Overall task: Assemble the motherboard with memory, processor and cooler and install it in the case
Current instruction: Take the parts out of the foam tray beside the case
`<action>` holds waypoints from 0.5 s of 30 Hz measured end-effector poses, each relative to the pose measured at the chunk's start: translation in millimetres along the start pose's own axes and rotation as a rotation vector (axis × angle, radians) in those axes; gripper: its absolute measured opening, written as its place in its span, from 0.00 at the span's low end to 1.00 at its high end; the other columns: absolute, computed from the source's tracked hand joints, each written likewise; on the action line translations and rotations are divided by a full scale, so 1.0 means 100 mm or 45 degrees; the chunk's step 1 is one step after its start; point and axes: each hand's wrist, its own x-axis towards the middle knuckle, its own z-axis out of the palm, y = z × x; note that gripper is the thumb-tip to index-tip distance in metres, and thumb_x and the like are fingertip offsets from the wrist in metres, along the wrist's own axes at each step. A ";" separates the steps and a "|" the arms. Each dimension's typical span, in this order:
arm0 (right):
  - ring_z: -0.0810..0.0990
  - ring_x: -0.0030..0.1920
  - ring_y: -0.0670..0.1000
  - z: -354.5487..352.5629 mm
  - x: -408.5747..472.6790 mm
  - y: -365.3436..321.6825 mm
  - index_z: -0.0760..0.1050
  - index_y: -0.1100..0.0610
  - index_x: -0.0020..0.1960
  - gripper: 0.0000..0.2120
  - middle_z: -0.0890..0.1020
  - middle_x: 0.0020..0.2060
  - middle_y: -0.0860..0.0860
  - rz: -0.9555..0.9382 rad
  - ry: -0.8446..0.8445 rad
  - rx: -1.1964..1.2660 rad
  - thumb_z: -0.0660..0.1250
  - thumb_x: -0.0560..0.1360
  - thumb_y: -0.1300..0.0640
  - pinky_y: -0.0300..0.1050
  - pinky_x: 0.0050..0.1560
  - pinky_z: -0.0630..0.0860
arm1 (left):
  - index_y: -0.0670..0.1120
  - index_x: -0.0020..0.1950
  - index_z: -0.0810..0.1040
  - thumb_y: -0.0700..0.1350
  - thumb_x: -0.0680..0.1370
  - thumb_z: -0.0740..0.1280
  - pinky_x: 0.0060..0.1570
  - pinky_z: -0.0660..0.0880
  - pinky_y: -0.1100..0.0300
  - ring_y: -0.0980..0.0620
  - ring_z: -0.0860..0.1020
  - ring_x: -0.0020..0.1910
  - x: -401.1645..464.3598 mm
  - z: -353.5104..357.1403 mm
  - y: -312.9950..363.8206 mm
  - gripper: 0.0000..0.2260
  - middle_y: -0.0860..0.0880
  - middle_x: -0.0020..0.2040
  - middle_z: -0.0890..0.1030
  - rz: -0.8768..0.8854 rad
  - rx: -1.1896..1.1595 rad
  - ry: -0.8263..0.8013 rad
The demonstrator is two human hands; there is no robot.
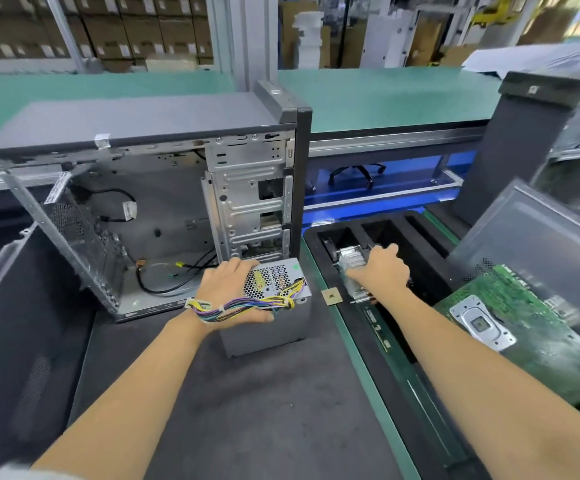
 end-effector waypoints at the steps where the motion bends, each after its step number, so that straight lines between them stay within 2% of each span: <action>1: 0.78 0.47 0.58 -0.06 -0.07 -0.02 0.71 0.59 0.55 0.29 0.71 0.55 0.56 0.006 0.014 0.072 0.71 0.67 0.38 0.45 0.41 0.68 | 0.51 0.74 0.62 0.78 0.56 0.64 0.60 0.63 0.52 0.50 0.70 0.62 0.00 0.00 0.00 0.52 0.53 0.62 0.71 -0.004 -0.004 -0.004; 3: 0.76 0.42 0.57 -0.15 -0.18 -0.05 0.71 0.58 0.47 0.23 0.75 0.47 0.55 0.024 -0.052 0.278 0.72 0.66 0.40 0.45 0.39 0.69 | 0.52 0.73 0.62 0.77 0.56 0.65 0.60 0.64 0.51 0.51 0.70 0.62 0.01 0.00 -0.01 0.52 0.53 0.62 0.71 -0.004 -0.001 -0.006; 5: 0.75 0.38 0.55 -0.20 -0.26 -0.01 0.70 0.59 0.41 0.19 0.75 0.39 0.54 0.087 -0.293 0.666 0.74 0.66 0.46 0.46 0.37 0.75 | 0.52 0.73 0.62 0.75 0.57 0.68 0.60 0.64 0.51 0.51 0.70 0.62 0.01 0.01 -0.01 0.50 0.53 0.62 0.71 0.002 -0.007 0.006; 7: 0.76 0.36 0.53 -0.21 -0.36 0.08 0.72 0.59 0.44 0.17 0.74 0.37 0.54 0.231 -0.644 1.073 0.75 0.66 0.51 0.47 0.39 0.80 | 0.52 0.72 0.63 0.75 0.57 0.69 0.59 0.65 0.51 0.50 0.71 0.62 0.02 0.01 -0.01 0.49 0.52 0.62 0.72 0.004 -0.021 0.017; 8: 0.77 0.38 0.52 -0.19 -0.41 0.14 0.72 0.59 0.47 0.18 0.73 0.39 0.53 0.297 -0.837 1.162 0.76 0.66 0.52 0.48 0.40 0.80 | 0.52 0.72 0.64 0.75 0.57 0.69 0.58 0.65 0.52 0.50 0.71 0.61 0.02 0.02 -0.01 0.49 0.52 0.61 0.72 0.004 -0.020 0.023; 11: 0.79 0.43 0.53 -0.02 -0.52 0.34 0.70 0.58 0.51 0.16 0.71 0.41 0.52 0.398 -1.226 1.280 0.74 0.69 0.57 0.52 0.44 0.79 | 0.51 0.72 0.64 0.74 0.57 0.70 0.58 0.65 0.51 0.50 0.71 0.61 0.02 0.02 -0.02 0.49 0.52 0.61 0.72 0.012 -0.008 0.032; 15: 0.80 0.49 0.57 0.22 -0.60 0.55 0.73 0.59 0.54 0.13 0.78 0.46 0.56 0.367 -1.439 1.281 0.71 0.72 0.60 0.56 0.54 0.77 | 0.51 0.72 0.64 0.73 0.58 0.71 0.59 0.65 0.51 0.49 0.71 0.62 0.02 0.02 -0.02 0.49 0.51 0.62 0.72 0.006 -0.004 0.034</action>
